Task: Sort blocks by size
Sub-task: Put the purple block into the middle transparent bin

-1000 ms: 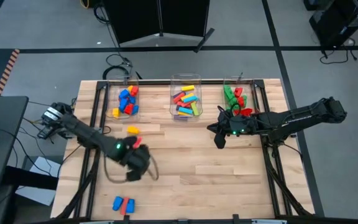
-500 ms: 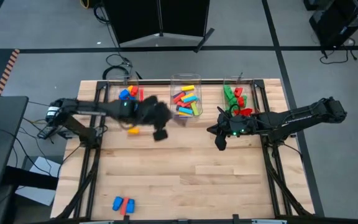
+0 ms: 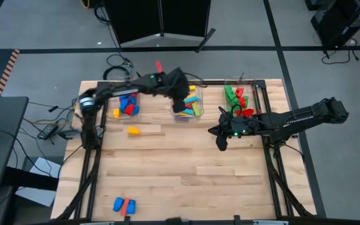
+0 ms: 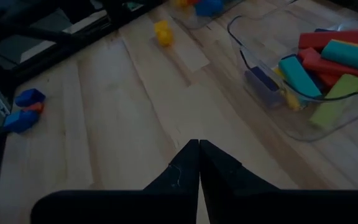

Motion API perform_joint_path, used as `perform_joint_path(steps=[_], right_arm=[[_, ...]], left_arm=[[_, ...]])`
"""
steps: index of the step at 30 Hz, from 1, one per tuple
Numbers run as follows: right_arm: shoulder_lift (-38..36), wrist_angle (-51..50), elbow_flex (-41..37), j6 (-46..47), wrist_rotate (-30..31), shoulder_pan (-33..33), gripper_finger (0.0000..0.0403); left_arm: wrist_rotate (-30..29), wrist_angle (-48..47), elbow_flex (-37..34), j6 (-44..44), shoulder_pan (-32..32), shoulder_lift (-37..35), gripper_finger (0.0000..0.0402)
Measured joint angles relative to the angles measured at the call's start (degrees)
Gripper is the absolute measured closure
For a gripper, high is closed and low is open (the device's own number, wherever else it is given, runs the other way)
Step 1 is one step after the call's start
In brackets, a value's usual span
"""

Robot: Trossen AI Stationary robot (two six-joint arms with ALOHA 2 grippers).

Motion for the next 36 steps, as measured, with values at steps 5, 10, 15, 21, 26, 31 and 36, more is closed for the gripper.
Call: perform_joint_path(steps=[5, 10, 15, 21, 26, 31, 36], right_arm=[[0.0, 0.0, 0.0, 3.6, 2.1, 0.0, 0.0379], [0.0, 0.0, 0.0, 5.2, 5.7, 0.0, 0.0379], [0.0, -0.3, 0.0, 6.1, 10.4, 0.0, 0.0382], [0.0, -0.4, 0.0, 6.8, 13.7, -0.9, 0.0382], [0.0, -0.4, 0.0, 6.8, 13.7, -2.0, 0.0382], [0.0, -0.4, 0.0, 6.8, 13.7, -3.1, 0.0382], [0.0, -0.4, 0.0, 6.8, 13.7, -3.9, 0.0382]], left_arm=[[0.5, -1.9, 8.7, 0.1, 2.7, 10.0, 0.0274], [0.1, -4.7, 14.7, 0.1, 4.0, 15.9, 0.0270], [-6.0, -3.0, 15.1, 0.0, 4.2, 17.3, 0.0268], [-9.1, -2.0, 15.1, -0.1, 4.1, 17.2, 0.0266], [-8.5, -1.0, 15.1, 0.0, 4.1, 17.2, 0.0266], [-6.3, -1.3, 15.1, -0.2, 4.1, 17.2, 0.0265], [-5.6, -0.8, 15.1, -1.8, 4.0, 17.2, 0.0264]])
